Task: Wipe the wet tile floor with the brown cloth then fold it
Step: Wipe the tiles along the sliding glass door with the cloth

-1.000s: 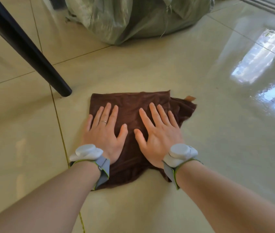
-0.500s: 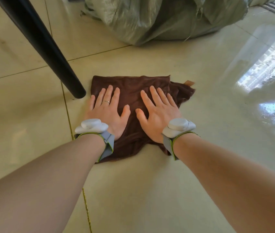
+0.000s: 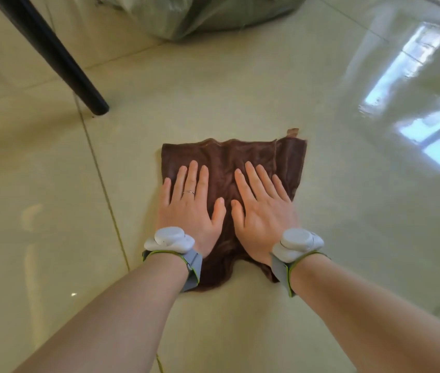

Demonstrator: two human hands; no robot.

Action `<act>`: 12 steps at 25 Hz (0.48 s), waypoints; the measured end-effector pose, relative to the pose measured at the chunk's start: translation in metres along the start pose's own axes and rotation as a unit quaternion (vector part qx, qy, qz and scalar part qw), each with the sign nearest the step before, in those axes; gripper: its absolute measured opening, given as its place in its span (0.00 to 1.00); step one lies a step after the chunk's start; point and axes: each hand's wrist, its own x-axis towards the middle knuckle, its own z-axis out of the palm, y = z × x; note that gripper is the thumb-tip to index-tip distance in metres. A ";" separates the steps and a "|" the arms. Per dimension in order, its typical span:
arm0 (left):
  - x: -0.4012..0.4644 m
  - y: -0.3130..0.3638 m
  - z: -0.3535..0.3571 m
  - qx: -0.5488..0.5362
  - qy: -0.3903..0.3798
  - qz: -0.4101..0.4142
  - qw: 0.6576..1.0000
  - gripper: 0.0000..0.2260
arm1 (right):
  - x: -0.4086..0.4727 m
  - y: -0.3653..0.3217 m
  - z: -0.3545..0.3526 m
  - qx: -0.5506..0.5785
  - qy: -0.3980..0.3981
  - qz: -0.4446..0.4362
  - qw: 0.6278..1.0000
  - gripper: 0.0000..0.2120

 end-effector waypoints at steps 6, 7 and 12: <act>-0.094 0.139 0.009 -0.026 -0.038 0.167 0.985 0.32 | -0.170 0.106 -0.016 -0.025 0.060 0.117 0.991 0.29; -0.102 0.157 0.012 -0.026 -0.043 0.180 0.982 0.32 | -0.186 0.121 -0.018 -0.029 0.062 0.135 0.988 0.29; -0.088 0.208 0.024 -0.012 -0.038 0.215 0.976 0.33 | -0.199 0.165 -0.028 -0.030 0.060 0.200 0.978 0.31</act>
